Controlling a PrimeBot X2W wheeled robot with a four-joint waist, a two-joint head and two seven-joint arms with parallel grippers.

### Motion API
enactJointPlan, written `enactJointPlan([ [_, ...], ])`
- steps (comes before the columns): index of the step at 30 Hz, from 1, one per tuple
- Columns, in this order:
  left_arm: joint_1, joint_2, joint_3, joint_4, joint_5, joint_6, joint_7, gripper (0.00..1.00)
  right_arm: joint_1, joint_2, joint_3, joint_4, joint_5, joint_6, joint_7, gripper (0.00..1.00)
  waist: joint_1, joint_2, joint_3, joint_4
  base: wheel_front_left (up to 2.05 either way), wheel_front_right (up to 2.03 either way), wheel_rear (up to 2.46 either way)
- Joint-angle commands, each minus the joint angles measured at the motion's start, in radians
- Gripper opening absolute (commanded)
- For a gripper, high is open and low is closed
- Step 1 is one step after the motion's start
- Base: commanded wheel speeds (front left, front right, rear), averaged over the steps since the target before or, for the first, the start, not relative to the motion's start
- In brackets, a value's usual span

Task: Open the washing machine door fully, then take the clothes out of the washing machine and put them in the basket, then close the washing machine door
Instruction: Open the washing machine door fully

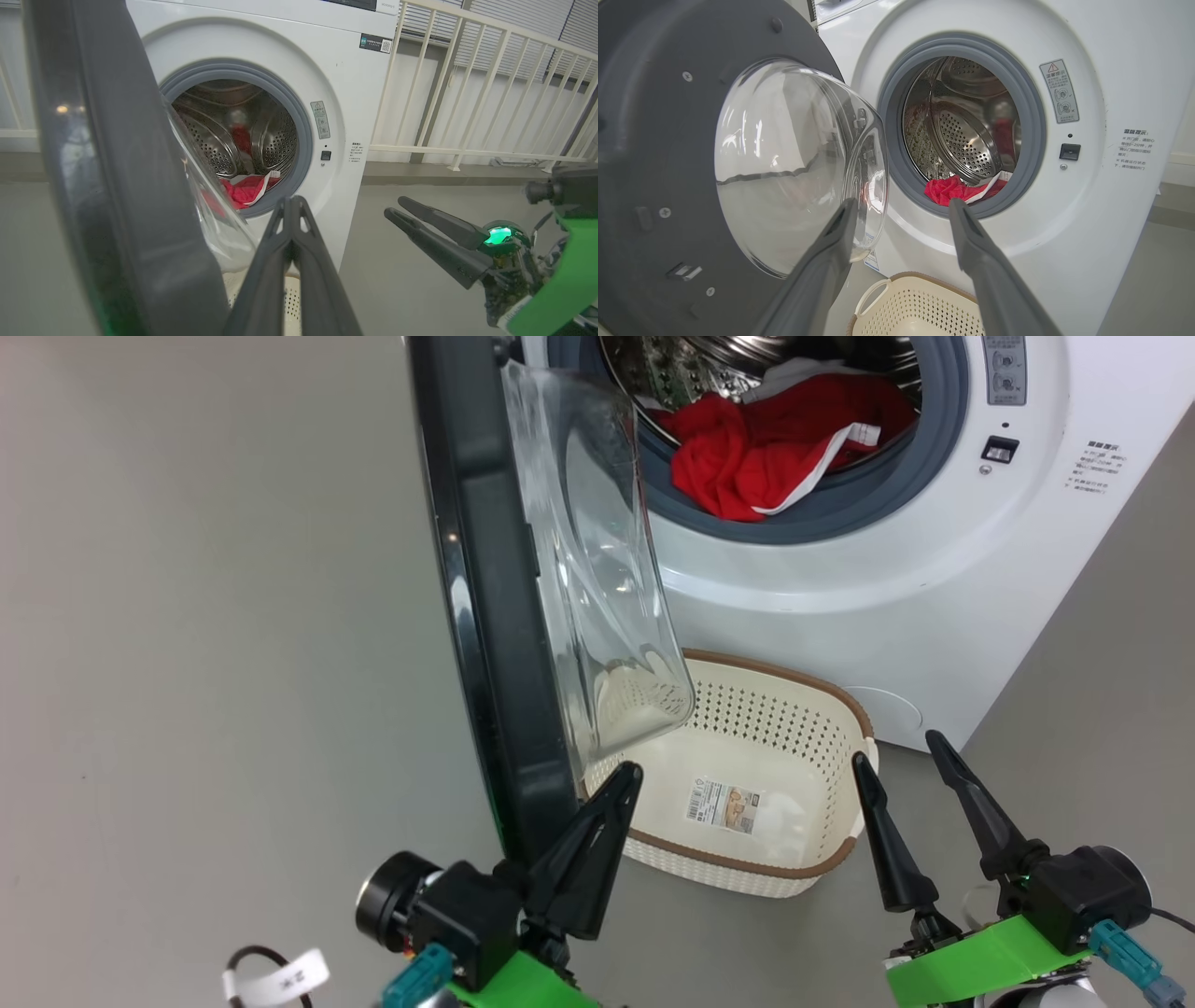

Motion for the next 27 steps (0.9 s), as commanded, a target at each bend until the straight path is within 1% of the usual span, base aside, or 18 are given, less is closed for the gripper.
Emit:
enactJointPlan([
  [1,-0.035,0.005,0.033,-0.006,-0.005,0.013,0.007,0.0,-0.04,0.0,0.024,-0.023,0.001,0.006,-0.006,1.0,-0.0001,0.0,0.005,-0.004,0.0,0.0,0.0],
  [6,-0.046,0.011,0.05,0.061,0.012,0.047,0.013,0.0,-0.044,0.0,0.021,-0.022,0.001,0.006,-0.006,1.0,-0.0001,0.0,0.01,-0.005,0.0,0.0,0.0],
  [11,-0.053,0.017,0.069,0.098,0.018,0.071,0.0,0.0,-0.044,0.0,0.013,-0.023,0.0,0.006,-0.006,1.0,-0.0001,0.0,0.012,0.004,0.0,0.0,0.0],
  [19,-0.041,0.029,0.102,0.095,0.008,0.101,-0.015,0.0,-0.046,0.0,0.022,-0.02,-0.004,0.006,-0.006,1.0,-0.0001,0.0,0.02,0.037,0.0,0.0,0.0],
  [27,-0.02,0.048,0.138,0.085,-0.012,0.12,-0.032,0.0,-0.056,0.0,0.008,-0.023,-0.015,0.006,-0.006,1.0,-0.0001,0.0,0.022,0.089,0.0,0.0,0.0],
])
